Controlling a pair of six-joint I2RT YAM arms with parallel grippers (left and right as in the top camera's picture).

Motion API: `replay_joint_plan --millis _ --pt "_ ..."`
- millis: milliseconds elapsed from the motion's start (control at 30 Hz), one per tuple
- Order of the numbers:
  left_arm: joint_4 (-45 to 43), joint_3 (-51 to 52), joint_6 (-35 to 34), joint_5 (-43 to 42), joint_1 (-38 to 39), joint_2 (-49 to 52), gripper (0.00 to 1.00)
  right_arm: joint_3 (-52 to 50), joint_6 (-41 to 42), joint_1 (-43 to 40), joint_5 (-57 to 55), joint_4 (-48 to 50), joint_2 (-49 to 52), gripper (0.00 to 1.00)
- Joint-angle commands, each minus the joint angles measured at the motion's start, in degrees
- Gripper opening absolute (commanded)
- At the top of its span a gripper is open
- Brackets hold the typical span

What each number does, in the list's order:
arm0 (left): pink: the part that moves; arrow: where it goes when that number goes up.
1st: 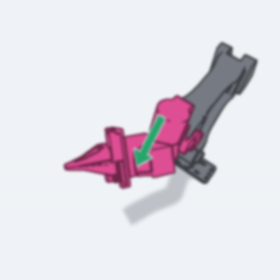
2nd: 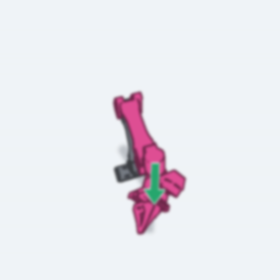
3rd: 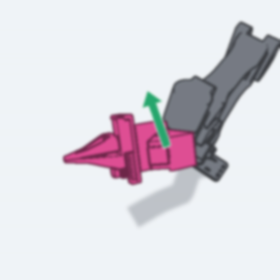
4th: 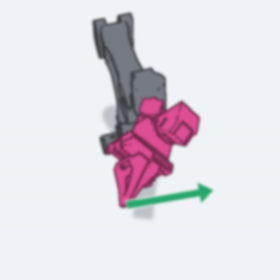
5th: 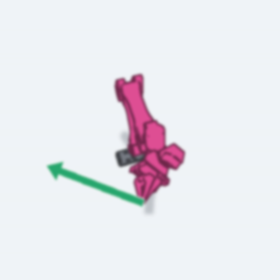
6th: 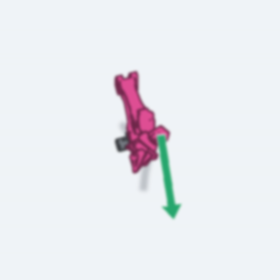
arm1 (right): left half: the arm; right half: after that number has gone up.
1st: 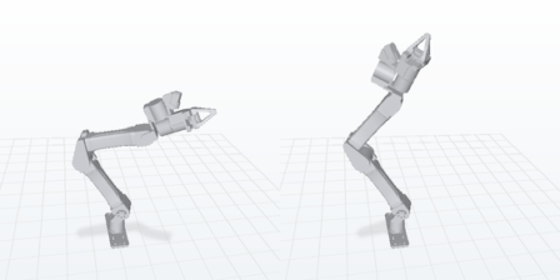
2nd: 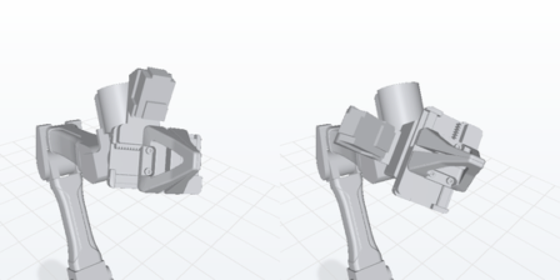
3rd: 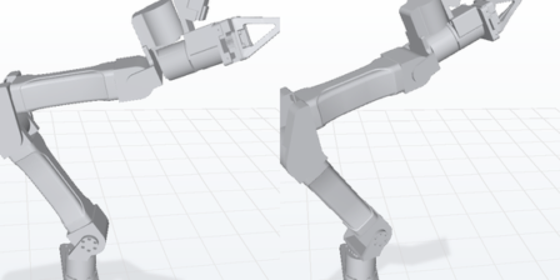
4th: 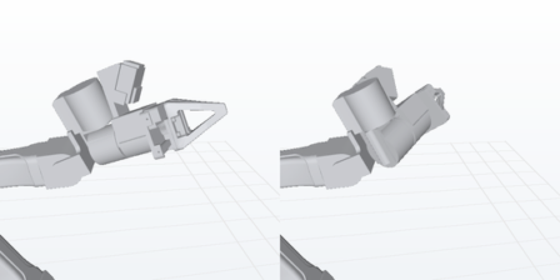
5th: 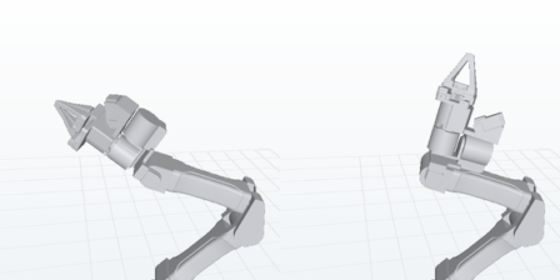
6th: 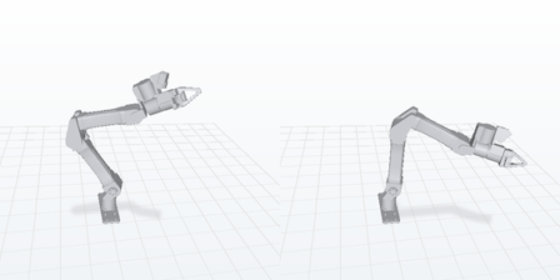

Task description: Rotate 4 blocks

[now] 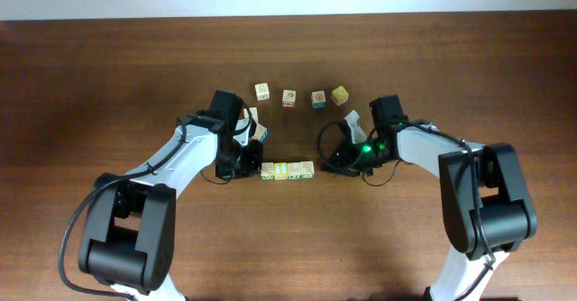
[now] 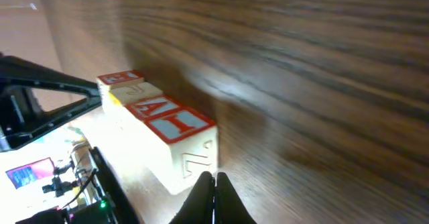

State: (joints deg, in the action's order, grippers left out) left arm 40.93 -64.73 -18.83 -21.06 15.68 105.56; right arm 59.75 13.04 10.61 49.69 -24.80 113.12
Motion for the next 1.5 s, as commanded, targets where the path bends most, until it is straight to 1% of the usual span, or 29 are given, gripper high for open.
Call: replay_joint_plan --millis 0,167,367,533,633,900,1467 --pt "-0.2 -1.1 1.2 -0.8 -0.1 0.5 0.0 -0.3 -0.5 1.4 2.2 0.9 0.6 0.04" --pt "-0.2 -1.1 1.2 -0.8 -0.1 0.5 0.0 -0.3 2.3 2.0 -0.7 1.8 0.7 0.04" --pt "-0.2 -1.1 1.2 -0.8 -0.1 0.5 0.0 -0.3 3.5 3.3 -1.9 2.8 0.7 0.04" --pt "-0.2 -1.1 1.2 -0.8 -0.1 0.5 0.0 -0.3 3.4 3.6 0.3 3.2 0.5 0.04" --pt "-0.2 -1.1 1.2 -0.8 -0.1 0.5 0.0 -0.3 3.3 4.0 0.2 3.2 -1.7 0.04" --pt "-0.2 -1.1 1.2 -0.8 -0.1 0.5 0.0 0.5 4.0 7.3 -1.0 3.2 -7.5 0.04" --pt "-0.2 -1.1 1.8 -0.8 -0.1 0.5 0.0 7.1 7.5 16.2 -2.4 2.6 -7.7 0.04"
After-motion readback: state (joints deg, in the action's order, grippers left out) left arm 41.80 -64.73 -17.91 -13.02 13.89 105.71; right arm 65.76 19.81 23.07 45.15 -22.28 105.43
